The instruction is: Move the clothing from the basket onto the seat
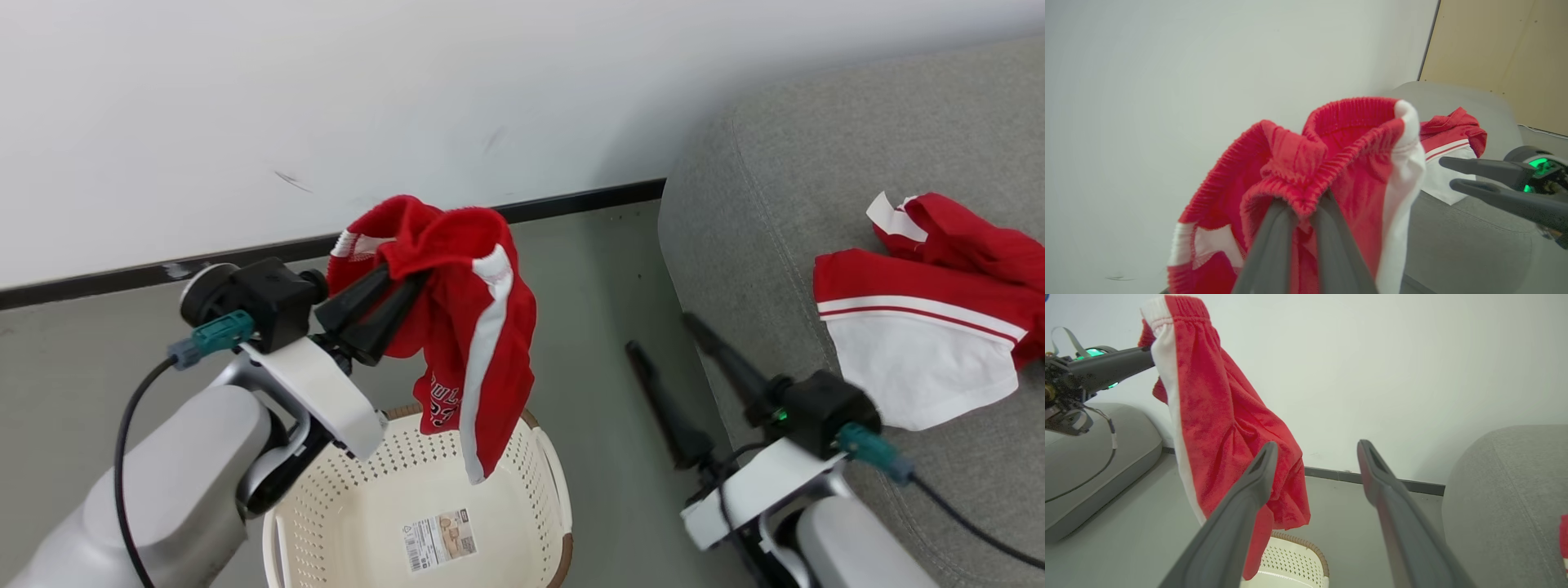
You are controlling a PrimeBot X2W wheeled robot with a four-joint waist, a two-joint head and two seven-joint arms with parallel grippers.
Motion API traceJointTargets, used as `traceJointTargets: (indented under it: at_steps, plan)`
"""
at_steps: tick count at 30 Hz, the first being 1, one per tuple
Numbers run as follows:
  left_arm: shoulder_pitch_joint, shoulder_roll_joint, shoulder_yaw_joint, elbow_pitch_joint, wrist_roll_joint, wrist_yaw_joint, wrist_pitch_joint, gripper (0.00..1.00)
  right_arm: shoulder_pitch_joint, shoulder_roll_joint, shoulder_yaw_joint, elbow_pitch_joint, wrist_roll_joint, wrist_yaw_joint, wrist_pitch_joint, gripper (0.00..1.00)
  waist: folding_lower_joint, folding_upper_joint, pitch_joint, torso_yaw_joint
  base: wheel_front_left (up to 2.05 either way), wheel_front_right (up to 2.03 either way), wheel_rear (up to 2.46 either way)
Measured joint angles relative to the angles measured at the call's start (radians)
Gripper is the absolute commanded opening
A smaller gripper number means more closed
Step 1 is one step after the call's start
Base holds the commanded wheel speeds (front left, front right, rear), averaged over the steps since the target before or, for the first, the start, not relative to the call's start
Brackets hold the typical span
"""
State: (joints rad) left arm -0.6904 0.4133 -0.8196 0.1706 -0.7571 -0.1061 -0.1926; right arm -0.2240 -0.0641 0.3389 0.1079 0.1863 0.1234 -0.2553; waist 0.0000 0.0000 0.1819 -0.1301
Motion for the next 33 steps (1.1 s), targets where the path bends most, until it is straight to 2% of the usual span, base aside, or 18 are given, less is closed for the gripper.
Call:
traceJointTargets:
  at_steps: [1,12,19,28,33]
  plan:
    - [0.0,0.0,0.0,0.0,0.0,0.0,0.0,0.0,0.0,0.0,0.0,0.0,0.0,0.0,0.0,1.0,0.0,0.0,0.0,0.0,0.0,0.0,0.0]
    - [-0.003,-0.061,-0.039,-0.004,-0.009,0.004,0.05,0.0,-0.052,0.001,0.254,0.064,0.026,0.0,0.0,1.0,0.0,0.0,-0.044,0.035,0.0,0.0,0.0]
    - [-0.005,-0.09,-0.063,-0.022,-0.017,0.005,0.07,0.0,-0.14,0.002,0.262,0.105,0.033,0.0,0.0,1.0,0.0,0.0,-0.049,0.06,0.0,0.0,0.0]
    - [-0.019,-0.115,-0.088,-0.05,-0.017,0.006,0.088,0.0,-0.187,0.002,0.264,0.283,0.034,0.0,0.0,1.0,0.0,0.0,-0.047,0.094,0.0,0.0,0.0]
    - [-0.021,-0.128,-0.104,-0.063,-0.016,0.006,0.096,0.0,-0.22,0.002,0.267,0.341,0.052,0.0,0.0,1.0,0.0,0.0,-0.044,0.115,0.0,0.0,0.0]
